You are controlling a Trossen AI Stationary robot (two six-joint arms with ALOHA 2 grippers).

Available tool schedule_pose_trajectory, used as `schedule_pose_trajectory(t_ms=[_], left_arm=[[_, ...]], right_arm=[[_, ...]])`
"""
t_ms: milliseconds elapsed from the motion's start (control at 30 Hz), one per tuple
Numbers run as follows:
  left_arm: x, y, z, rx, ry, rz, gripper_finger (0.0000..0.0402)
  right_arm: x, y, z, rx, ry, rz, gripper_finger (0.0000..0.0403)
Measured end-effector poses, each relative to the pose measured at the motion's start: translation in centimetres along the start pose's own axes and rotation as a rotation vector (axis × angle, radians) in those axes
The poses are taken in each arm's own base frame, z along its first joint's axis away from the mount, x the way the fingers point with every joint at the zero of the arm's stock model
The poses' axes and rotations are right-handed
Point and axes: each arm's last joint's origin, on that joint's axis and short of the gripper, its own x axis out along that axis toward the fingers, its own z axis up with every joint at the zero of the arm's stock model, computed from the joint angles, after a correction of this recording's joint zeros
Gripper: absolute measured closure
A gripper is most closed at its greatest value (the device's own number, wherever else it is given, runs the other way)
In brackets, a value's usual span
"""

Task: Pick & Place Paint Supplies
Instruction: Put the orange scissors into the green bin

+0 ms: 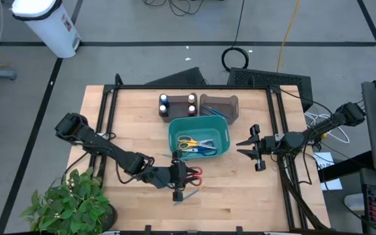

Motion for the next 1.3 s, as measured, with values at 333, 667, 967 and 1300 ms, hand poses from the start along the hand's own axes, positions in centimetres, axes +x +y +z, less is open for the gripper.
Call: schedule_pose_trajectory(t_ms=[333,667,967,1300], left_arm=[[0.1,0.0,0.7,0.097,-0.065,-0.048,0.0305],[0.2,0.1,0.8,0.208,-0.075,-0.041,0.0305],[0.5,0.9,1.0,0.272,-0.084,0.010,0.0305],[1.8,4.2,1.4,0.192,-0.084,0.096,0.0305]], right_arm=[[0.0,0.0,0.0,0.000,0.000,0.000,0.0310],[0.0,0.0,0.0,-0.001,0.000,0.000,0.0310],[0.0,0.0,0.0,-0.004,0.000,0.000,0.0310],[0.0,0.0,0.0,-0.004,0.000,0.000,0.0310]])
